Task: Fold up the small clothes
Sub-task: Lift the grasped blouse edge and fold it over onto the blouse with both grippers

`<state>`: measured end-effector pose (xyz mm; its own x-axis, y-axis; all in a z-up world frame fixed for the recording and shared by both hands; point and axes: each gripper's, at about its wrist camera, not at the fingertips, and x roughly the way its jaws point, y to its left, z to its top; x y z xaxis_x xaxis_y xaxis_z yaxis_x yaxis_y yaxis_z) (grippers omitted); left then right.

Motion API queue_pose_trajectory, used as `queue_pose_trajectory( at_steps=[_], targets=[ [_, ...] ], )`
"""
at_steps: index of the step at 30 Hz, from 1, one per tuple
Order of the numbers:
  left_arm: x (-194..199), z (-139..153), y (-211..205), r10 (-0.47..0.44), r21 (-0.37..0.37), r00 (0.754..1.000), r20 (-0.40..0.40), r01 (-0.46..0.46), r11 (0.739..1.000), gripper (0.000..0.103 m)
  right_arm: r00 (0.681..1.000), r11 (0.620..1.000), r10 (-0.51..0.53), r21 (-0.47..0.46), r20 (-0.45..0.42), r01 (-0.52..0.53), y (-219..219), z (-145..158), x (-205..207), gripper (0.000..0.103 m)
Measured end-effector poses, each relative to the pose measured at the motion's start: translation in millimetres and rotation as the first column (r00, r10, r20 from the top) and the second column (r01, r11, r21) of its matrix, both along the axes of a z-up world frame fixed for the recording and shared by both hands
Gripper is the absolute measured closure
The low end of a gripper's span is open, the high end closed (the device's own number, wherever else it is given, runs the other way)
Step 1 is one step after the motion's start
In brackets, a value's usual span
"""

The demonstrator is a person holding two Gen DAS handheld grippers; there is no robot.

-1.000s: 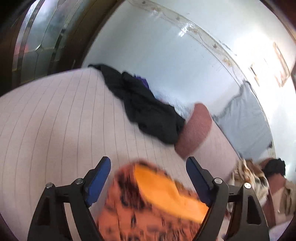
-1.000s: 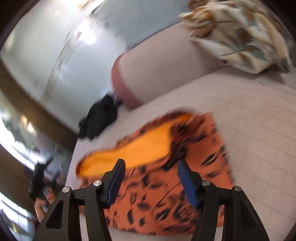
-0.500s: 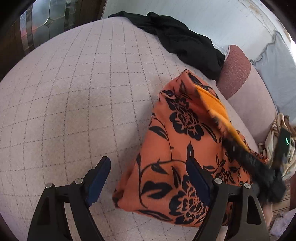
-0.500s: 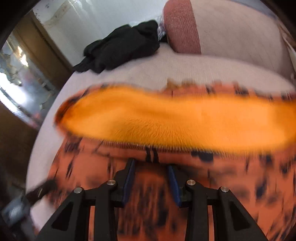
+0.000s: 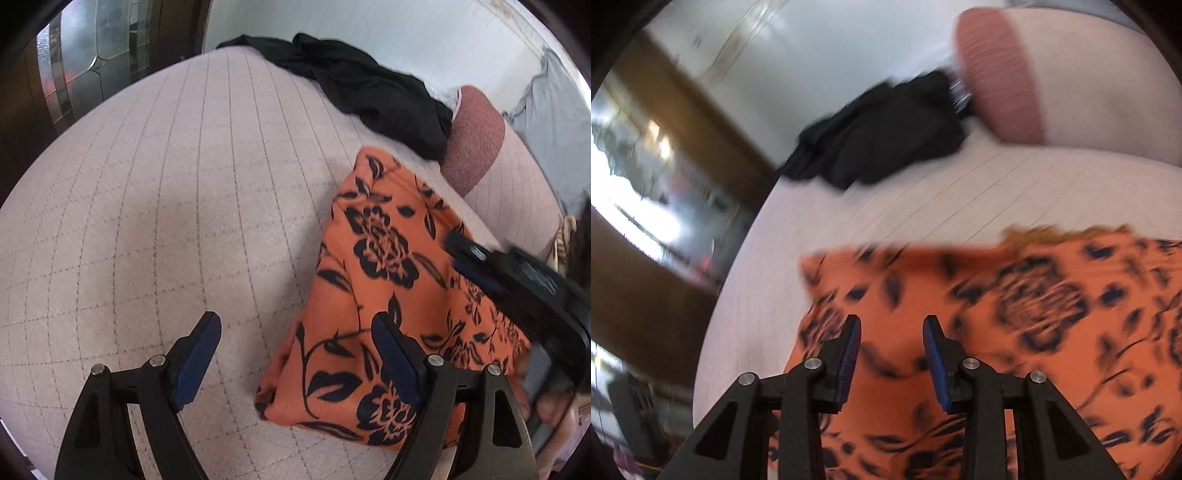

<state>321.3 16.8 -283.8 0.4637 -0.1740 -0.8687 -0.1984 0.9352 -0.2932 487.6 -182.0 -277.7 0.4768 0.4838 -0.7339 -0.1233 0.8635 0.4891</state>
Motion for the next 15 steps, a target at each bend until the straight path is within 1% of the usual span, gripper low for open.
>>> queue_pose_trajectory(
  at_steps=[2,4,6,7,8,9,11,13,15],
  targets=[
    [-2.0,-4.9,-2.1,-0.018,0.013,1.0,-0.016,0.019,1.0,0.019,1.0,0.999,0.02,-0.03,-0.01,-0.02,20.3,-10.3,9.6,0.065],
    [-2.6,-5.9,-3.6,-0.041,0.033,0.999,-0.022,0.042,0.999,0.019,0.999,0.998,0.002,-0.07,-0.035,-0.004,34.9,-25.8,28.8,0.065],
    [-0.2,-5.9,-2.0,-0.042,0.058,0.999,-0.025,0.043,0.997,0.019,0.997,0.994,-0.02,-0.107,-0.069,0.012,40.7,-45.3,51.6,0.063],
    [0.2,-4.8,-0.5,-0.036,0.061,0.999,-0.023,0.037,0.997,0.019,0.998,0.995,-0.038,-0.097,-0.049,0.033,42.4,-47.4,62.8,0.063],
    [0.8,-2.6,1.2,-0.025,0.062,1.0,-0.016,0.026,0.998,0.019,0.998,0.995,-0.051,-0.084,-0.043,0.048,41.5,-45.9,68.8,0.063],
    [1.2,-0.6,1.8,-0.02,0.063,1.0,-0.007,0.021,0.998,0.019,0.996,0.996,-0.068,-0.061,-0.057,0.064,38.2,-43.7,75.6,0.063],
    [-0.9,4.0,0.5,-0.024,0.091,1.0,0.015,0.022,0.996,0.019,0.993,0.994,-0.103,-0.028,-0.052,0.102,24.2,-35.9,77.9,0.063],
    [-4.1,7.9,-5.7,-0.045,0.127,0.998,0.032,0.041,0.991,0.019,0.989,0.989,-0.146,-0.038,0.003,0.146,2.1,-23.3,70.0,0.063],
    [-7.8,9.1,-15.1,-0.089,0.132,0.995,0.042,0.083,0.988,0.019,0.978,0.978,-0.206,-0.03,0.042,0.208,-30.6,-11.2,61.5,0.063]
  ],
)
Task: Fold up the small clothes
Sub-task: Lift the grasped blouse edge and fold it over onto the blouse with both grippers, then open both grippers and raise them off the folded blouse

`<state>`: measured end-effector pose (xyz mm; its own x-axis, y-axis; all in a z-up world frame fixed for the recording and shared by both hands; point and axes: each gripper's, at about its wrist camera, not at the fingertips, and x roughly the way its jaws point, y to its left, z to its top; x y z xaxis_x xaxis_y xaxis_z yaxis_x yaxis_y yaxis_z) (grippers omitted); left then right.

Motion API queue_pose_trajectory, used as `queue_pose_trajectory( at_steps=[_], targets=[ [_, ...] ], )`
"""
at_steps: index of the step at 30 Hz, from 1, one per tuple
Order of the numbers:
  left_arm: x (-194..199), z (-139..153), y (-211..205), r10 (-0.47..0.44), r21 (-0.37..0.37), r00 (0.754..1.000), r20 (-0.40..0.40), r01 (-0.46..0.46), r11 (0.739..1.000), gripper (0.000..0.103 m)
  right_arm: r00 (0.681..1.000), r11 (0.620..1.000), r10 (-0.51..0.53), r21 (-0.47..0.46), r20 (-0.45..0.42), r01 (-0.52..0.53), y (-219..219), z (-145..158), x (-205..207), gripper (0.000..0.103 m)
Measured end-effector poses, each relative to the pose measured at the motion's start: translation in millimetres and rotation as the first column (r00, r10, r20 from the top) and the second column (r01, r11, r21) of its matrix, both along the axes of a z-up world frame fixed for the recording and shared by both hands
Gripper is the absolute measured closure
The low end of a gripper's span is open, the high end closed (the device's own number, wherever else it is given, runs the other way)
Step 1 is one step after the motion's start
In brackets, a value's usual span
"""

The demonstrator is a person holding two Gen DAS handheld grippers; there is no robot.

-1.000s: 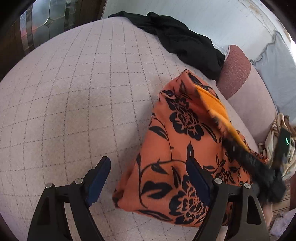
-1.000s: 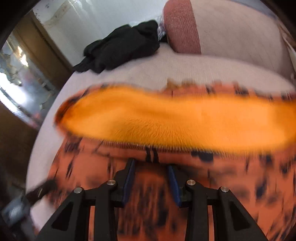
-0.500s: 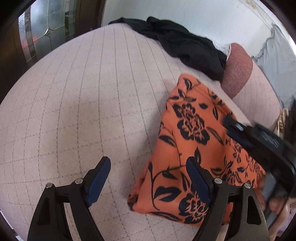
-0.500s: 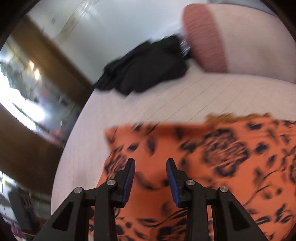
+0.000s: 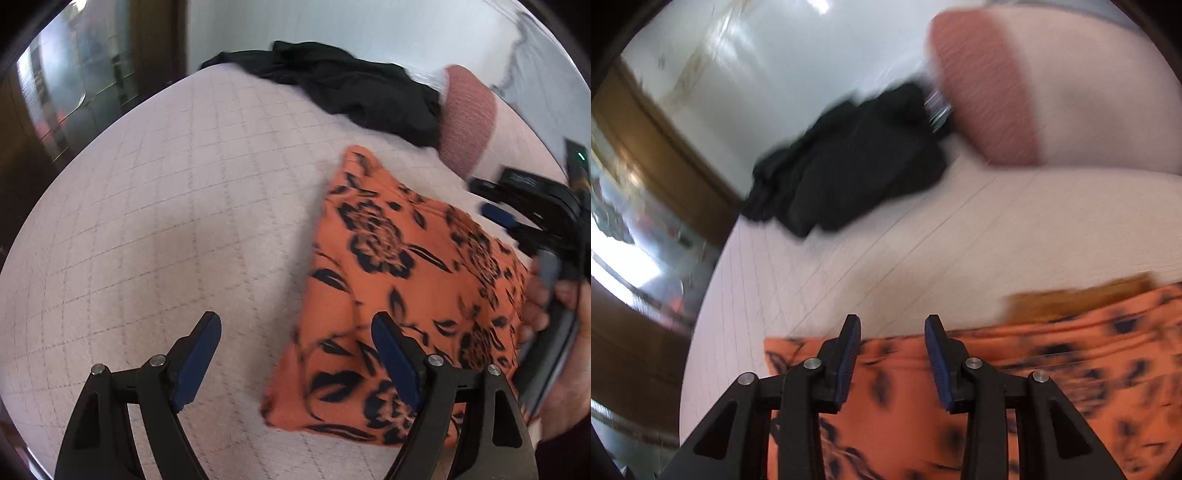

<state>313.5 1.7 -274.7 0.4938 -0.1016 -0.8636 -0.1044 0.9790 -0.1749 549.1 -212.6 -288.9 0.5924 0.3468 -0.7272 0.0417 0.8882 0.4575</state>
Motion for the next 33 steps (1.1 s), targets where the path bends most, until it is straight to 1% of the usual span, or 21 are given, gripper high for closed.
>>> queue_pose_trajectory(
  at_steps=[3,5,7,9,11,13,14,15,16,18,20,21,22,23,24,26,28,29,30,31,33],
  targets=[
    [-5.7,0.8,-12.4,-0.048,-0.002,0.999,0.014,0.048,0.999,0.019,0.991,0.99,-0.134,-0.028,0.012,0.135,-74.5,9.3,-27.4,0.063],
    [-8.9,1.9,-23.1,-0.076,0.001,0.997,0.031,0.076,0.997,0.019,0.975,0.971,-0.221,-0.088,0.02,0.222,-129.9,12.3,-48.8,0.063],
    [-7.7,1.4,-35.2,-0.093,0.024,0.995,0.039,0.093,0.995,0.019,0.957,0.949,-0.29,-0.131,0.008,0.289,-178.3,11.4,-64.9,0.063],
    [-3.7,-1.1,-46.1,-0.087,0.064,0.995,0.043,0.084,0.994,0.019,0.932,0.928,-0.359,-0.119,-0.041,0.352,-228.5,-1.3,-75.6,0.063],
    [0.6,-5.8,-54.6,-0.079,0.108,0.996,0.044,0.074,0.991,0.018,0.908,0.907,-0.413,-0.119,-0.073,0.403,-267.6,-13.9,-82.2,0.063],
    [5.5,-12.1,-60.7,-0.079,0.139,0.996,0.028,0.074,0.987,0.013,0.888,0.893,-0.446,-0.117,-0.111,0.434,-295.6,-34.1,-81.8,0.063],
    [10.3,-17.6,-64.7,-0.082,0.161,0.997,0.007,0.079,0.984,0.012,0.88,0.892,-0.451,-0.117,-0.146,0.438,-304.1,-46.2,-79.1,0.068],
    [15.6,-24.5,-67.7,-0.083,0.183,0.996,-0.021,0.085,0.979,0.01,0.882,0.892,-0.451,-0.096,-0.138,0.441,-310.3,-49.6,-82.3,0.068],
    [18.0,-28.5,-68.8,-0.079,0.194,0.996,-0.035,0.084,0.977,0.006,0.884,0.891,-0.454,-0.08,-0.114,0.447,-312.7,-46.4,-85.7,0.068],
    [20.9,-31.2,-66.8,-0.059,0.192,0.998,-0.034,0.064,0.979,0.004,0.892,0.898,-0.441,-0.064,-0.101,0.436,-312.4,-36.2,-91.9,0.068],
    [19.9,-27.0,-64.6,-0.048,0.194,0.998,-0.03,0.053,0.98,0.004,0.903,0.906,-0.424,-0.032,-0.073,0.423,-307.7,-19.5,-107.1,0.068],
    [17.3,-21.0,-64.6,-0.042,0.216,0.999,-0.009,0.043,0.975,0.004,0.912,0.913,-0.407,-0.008,-0.051,0.407,-298.9,-10.6,-116.0,0.067],
    [16.1,-14.8,-67.8,-0.042,0.239,0.999,0.03,0.034,0.97,0.004,0.924,0.924,-0.382,0.003,-0.031,0.382,-289.5,-1.8,-126.1,0.066],
    [8.9,-3.4,-69.2,-0.054,0.257,0.995,0.085,0.031,0.966,0.004,0.938,0.938,-0.346,-0.006,-0.007,0.346,-283.4,11.4,-145.3,0.066],
    [2.1,7.1,-71.8,-0.071,0.261,0.989,0.129,0.036,0.965,0.004,0.948,0.947,-0.319,-0.02,0.013,0.32,-274.3,21.6,-158.8,0.066],
    [-14.8,26.2,-77.2,-0.107,0.253,0.973,0.206,0.052,0.966,0.004,0.961,0.962,-0.271,-0.029,0.051,0.273,-264.0,40.8,-204.1,0.066],
    [-39.8,44.5,-83.7,-0.138,0.254,0.947,0.29,0.062,0.965,0.004,0.967,0.968,-0.246,-0.027,0.071,0.248,-252.1,51.0,-252.7,0.066],
    [-58.7,52.9,-88.3,-0.155,0.257,0.93,0.334,0.069,0.964,0.004,0.966,0.968,-0.245,-0.028,0.081,0.248,-247.7,54.0,-274.5,0.066],
    [-72.5,58.4,-92.2,-0.165,0.252,0.918,0.36,0.074,0.965,0.004,0.965,0.968,-0.247,-0.027,0.091,0.251,-244.0,56.1,-296.3,0.066],
    [-86.7,64.6,-97.8,-0.17,0.23,0.908,0.382,0.084,0.969,0.004,0.964,0.967,-0.248,-0.03,0.097,0.252,-239.8,58.1,-318.9,0.066],
    [-111.6,73.3,-105.7,-0.191,0.176,0.903,0.385,0.131,0.976,0.004,0.96,0.962,-0.254,-0.068,0.119,0.263,-232.3,61.5,-353.9,0.065]
  ],
)
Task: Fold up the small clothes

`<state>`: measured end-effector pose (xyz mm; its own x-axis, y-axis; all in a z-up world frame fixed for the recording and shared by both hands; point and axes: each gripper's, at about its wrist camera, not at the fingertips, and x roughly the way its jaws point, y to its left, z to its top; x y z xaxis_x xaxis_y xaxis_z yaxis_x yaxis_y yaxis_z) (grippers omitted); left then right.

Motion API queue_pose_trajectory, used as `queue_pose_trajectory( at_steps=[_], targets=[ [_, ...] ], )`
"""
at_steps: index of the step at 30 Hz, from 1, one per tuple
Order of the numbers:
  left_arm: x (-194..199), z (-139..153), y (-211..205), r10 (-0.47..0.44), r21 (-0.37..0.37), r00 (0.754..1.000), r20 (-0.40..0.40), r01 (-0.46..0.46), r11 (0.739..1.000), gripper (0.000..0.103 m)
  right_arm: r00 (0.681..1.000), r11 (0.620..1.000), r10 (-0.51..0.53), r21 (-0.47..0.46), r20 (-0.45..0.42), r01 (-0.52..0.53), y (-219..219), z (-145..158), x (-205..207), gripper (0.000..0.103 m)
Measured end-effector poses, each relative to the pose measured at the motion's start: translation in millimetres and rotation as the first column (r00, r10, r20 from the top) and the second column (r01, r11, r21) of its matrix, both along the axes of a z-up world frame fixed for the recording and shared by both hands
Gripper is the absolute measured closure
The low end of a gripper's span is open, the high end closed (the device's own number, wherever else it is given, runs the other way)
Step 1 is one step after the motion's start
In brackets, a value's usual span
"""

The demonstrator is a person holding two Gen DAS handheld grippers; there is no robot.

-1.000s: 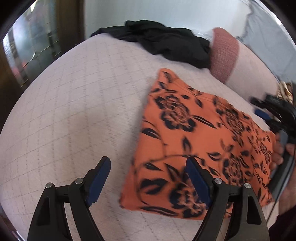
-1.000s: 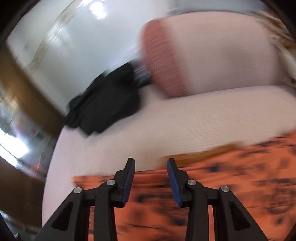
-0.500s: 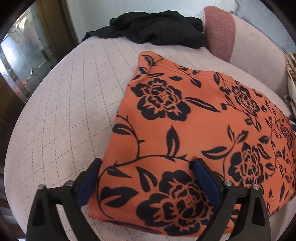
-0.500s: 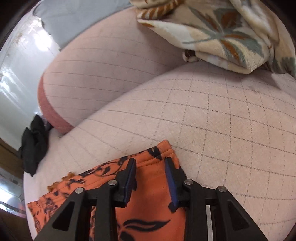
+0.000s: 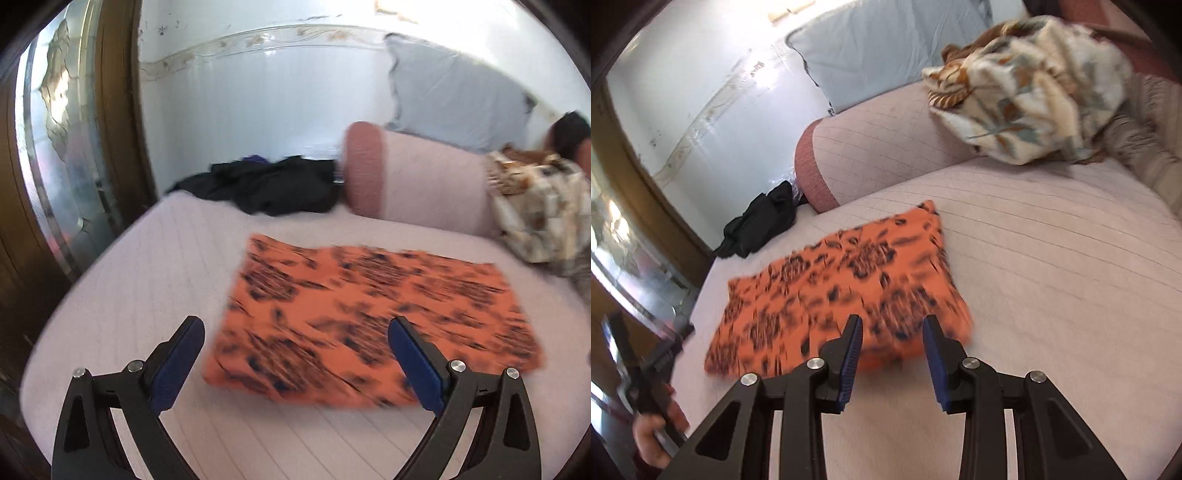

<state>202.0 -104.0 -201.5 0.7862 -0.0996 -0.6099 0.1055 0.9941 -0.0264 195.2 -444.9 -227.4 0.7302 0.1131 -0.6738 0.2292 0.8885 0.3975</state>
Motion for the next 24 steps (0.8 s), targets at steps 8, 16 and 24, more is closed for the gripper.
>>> queue_pose_trajectory(
  at_steps=[8,16,24],
  targets=[
    [-80.7,-5.0,-26.1,-0.12,-0.059,0.981,-0.152,0.113,0.992,0.003,0.989,0.999,-0.054,0.004,0.135,0.054,11.1,37.3,-109.8,0.033],
    [-100.6,43.6,-27.1,-0.045,0.042,0.999,0.015,0.044,0.998,0.003,0.976,0.998,-0.056,0.045,0.212,0.047,27.1,56.7,-125.3,0.033],
    [-44.0,40.7,-19.6,0.062,0.04,0.998,0.025,-0.063,0.997,0.003,0.957,0.999,-0.048,0.018,0.287,0.045,51.5,65.0,-72.7,0.033]
  ],
)
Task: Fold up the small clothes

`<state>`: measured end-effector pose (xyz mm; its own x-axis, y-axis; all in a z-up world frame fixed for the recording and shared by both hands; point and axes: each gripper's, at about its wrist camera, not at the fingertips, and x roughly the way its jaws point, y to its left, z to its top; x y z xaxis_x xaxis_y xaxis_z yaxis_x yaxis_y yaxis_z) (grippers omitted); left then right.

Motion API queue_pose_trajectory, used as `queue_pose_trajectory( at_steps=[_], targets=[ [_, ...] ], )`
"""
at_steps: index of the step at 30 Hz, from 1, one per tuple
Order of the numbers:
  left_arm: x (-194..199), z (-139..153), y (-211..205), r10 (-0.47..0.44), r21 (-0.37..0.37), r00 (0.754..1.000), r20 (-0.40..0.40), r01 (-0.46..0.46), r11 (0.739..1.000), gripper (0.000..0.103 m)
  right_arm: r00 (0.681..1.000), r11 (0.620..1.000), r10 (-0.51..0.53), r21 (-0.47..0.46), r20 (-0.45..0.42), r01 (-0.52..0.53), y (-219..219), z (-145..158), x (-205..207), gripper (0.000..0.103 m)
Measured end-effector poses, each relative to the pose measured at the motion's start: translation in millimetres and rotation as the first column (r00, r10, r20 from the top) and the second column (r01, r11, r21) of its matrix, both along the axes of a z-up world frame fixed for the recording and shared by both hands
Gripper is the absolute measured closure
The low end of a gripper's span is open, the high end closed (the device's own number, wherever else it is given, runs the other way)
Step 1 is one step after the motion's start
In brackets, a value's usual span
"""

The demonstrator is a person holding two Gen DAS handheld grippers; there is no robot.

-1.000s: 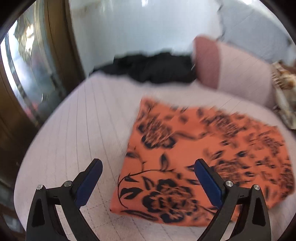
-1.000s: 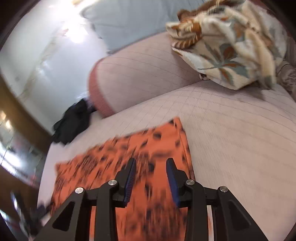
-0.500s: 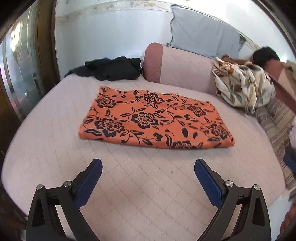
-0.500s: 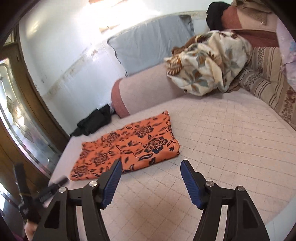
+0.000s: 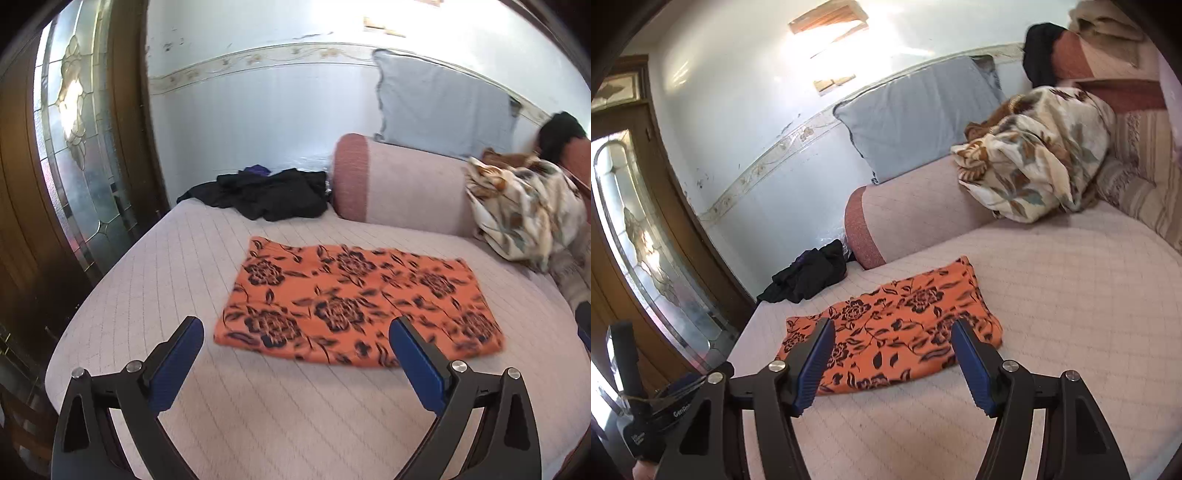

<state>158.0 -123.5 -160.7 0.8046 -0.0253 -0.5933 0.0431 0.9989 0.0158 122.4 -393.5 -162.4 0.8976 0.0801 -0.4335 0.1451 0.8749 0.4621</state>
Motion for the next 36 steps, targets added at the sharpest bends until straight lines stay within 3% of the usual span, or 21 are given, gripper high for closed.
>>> queue_pose_trajectory(
  at_steps=[10,14,16,17,18,36],
  targets=[
    [55.3,-26.6,-2.9,0.032,0.003,0.999,0.035,-0.032,0.999,0.003,0.999,0.999,0.034,-0.026,-0.03,-0.034,28.2,-30.7,77.4,0.033],
    [66.7,-39.5,1.1,0.029,-0.01,1.0,0.009,-0.029,1.0,0.003,0.996,0.996,0.088,-0.016,-0.035,-0.088,37.5,-45.6,98.4,0.033],
    [70.7,-44.0,2.9,0.027,-0.015,1.0,-0.005,-0.027,1.0,0.003,0.993,0.993,0.118,-0.001,-0.028,-0.118,40.5,-51.9,107.3,0.041],
    [71.3,-45.6,3.2,0.027,-0.011,1.0,-0.004,-0.027,1.0,0.003,0.992,0.992,0.123,-0.004,-0.033,-0.124,42.3,-54.0,111.0,0.052],
    [72.0,-47.2,3.8,0.027,-0.005,1.0,-0.001,-0.027,1.0,0.003,0.99,0.991,0.13,-0.013,-0.051,-0.131,44.4,-56.9,116.2,0.057],
    [92.5,-73.5,12.6,-0.009,0.044,0.998,-0.056,0.012,0.999,0.003,0.976,0.985,0.172,0.01,-0.135,-0.172,51.6,-77.5,143.2,0.057]
  ],
)
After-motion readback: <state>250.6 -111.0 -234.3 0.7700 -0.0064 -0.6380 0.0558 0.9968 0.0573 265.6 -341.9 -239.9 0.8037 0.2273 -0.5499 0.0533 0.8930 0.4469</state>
